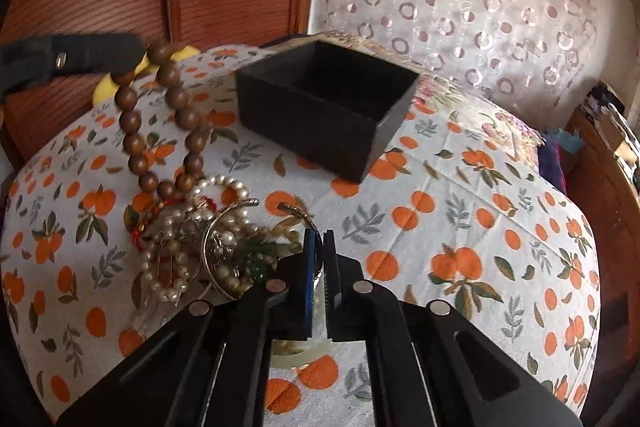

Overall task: Organize jewelry
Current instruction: 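Lift the bead bracelet with the left gripper and lower it into the black box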

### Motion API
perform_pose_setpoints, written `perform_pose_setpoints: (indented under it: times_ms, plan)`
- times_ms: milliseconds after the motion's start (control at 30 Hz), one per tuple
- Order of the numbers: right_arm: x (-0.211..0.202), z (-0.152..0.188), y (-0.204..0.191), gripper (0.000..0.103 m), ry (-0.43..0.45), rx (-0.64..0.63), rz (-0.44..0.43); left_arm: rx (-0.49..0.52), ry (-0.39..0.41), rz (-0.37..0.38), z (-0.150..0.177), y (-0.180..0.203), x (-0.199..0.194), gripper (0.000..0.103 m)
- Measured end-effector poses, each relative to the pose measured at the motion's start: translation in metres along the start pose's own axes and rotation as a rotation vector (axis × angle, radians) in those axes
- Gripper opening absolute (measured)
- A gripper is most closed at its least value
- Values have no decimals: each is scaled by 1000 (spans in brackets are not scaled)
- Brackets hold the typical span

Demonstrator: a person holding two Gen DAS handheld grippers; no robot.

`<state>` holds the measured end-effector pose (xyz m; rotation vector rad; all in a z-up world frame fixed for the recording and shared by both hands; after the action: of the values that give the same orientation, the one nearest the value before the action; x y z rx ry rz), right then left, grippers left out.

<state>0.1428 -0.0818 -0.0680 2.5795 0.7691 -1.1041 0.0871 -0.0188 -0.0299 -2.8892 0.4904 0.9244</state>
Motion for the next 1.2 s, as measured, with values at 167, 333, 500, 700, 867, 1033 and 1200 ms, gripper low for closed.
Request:
perform_pose_setpoints:
  times_ms: [167, 333, 500, 700, 867, 1033, 1200]
  plan:
    - [-5, -2, 3, 4, 16, 12, 0, 0, 0, -2, 0, 0, 0, 12]
    - [-20, -9, 3, 3, 53, 10, 13, -2, 16, -11, -1, -4, -3, 12]
    - [-37, -17, 5, 3, 79, 9, 19, -2, 27, -19, -6, -6, -4, 12]
    - [-49, -32, 9, 3, 119, 22, 33, 4, 38, -26, -17, -7, -4, 12]
    - [-41, -48, 19, 3, 124, 37, 42, 15, 46, -32, -30, -10, -1, 12]
    - [-24, -74, 33, 3, 139, 55, 48, 27, 64, -43, -52, -18, 3, 12]
    - [2, -97, 39, 3, 126, 49, 45, 30, 70, -53, -71, -27, 14, 12]
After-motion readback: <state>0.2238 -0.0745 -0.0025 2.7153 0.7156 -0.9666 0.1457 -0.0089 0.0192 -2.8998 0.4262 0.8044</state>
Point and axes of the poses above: each gripper's, at about its wrist camera, not at the fingertips, and x roughly the way its jaws point, y to its right, z to its underside, the point moved 1 cm from there along x, roughly the way its jaws point, and after that the axes turned 6 degrees about x, right-handed, at the moved point
